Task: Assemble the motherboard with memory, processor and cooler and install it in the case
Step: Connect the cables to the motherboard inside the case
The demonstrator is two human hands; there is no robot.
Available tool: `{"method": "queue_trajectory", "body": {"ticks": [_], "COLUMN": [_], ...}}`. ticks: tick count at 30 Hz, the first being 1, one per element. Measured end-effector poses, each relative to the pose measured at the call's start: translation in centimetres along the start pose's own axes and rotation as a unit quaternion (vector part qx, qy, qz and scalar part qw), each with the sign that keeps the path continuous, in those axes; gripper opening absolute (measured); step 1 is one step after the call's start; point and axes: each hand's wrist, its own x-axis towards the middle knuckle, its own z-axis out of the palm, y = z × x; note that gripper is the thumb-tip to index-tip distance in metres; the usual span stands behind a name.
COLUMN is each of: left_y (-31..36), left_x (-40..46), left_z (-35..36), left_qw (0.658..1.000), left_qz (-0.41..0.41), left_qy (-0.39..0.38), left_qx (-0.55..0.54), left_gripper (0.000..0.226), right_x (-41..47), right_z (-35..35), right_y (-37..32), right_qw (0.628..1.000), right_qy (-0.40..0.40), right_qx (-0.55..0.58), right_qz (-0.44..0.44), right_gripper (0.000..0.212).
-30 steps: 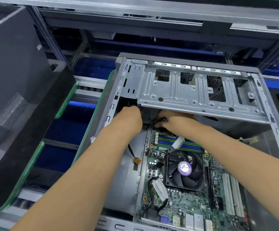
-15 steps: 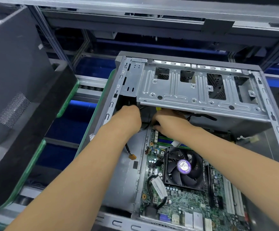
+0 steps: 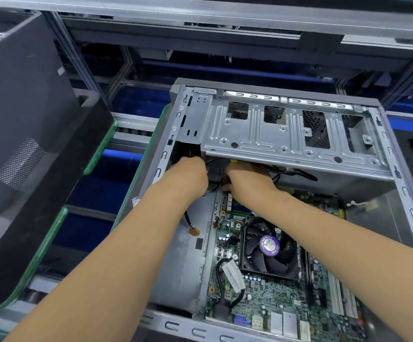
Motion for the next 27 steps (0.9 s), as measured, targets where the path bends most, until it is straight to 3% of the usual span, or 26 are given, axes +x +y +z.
{"method": "queue_trajectory", "body": {"ticks": [6, 10, 12, 14, 16, 18, 20, 22, 27], "left_y": [-0.1, 0.1, 0.2, 0.1, 0.1, 0.2, 0.1, 0.1, 0.2], "left_x": [0.0, -0.2, -0.3, -0.3, -0.4, -0.4, -0.3, -0.2, -0.1], "left_z": [0.1, -0.1, -0.2, -0.2, -0.2, -0.2, -0.2, -0.1, -0.1], "left_qw": [1.000, 1.000, 1.000, 1.000, 1.000, 1.000, 1.000, 1.000, 1.000], "left_qz": [0.008, 0.002, 0.005, 0.011, 0.011, 0.010, 0.011, 0.012, 0.009], "left_qy": [-0.001, -0.002, -0.003, -0.003, -0.003, -0.003, -0.007, -0.008, -0.009], "left_qx": [-0.006, -0.012, -0.011, -0.008, -0.007, -0.001, 0.004, 0.006, 0.012], "left_gripper": [0.027, 0.029, 0.029, 0.029, 0.028, 0.028, 0.028, 0.027, 0.029], "right_x": [0.1, -0.1, -0.9, -2.6, -4.5, -5.4, -5.7, -5.6, -5.8], "right_z": [-1.0, -1.9, -2.3, -2.5, -2.7, -2.0, -1.4, -1.0, -1.2], "right_y": [-1.3, -1.4, -1.3, -1.5, -2.0, -2.8, -3.6, -3.5, -2.0], "right_qw": [1.000, 0.998, 0.998, 0.994, 0.992, 0.993, 0.991, 0.995, 0.995], "right_qy": [-0.019, -0.058, -0.036, 0.007, -0.021, -0.059, -0.059, -0.044, -0.027], "right_qx": [0.001, 0.015, 0.032, 0.057, 0.061, -0.022, -0.069, -0.043, 0.074], "right_qz": [0.007, 0.015, -0.028, -0.094, -0.112, -0.101, -0.097, -0.082, -0.053], "right_gripper": [0.020, 0.014, 0.006, 0.018, 0.033, 0.038, 0.029, 0.008, 0.014]}}
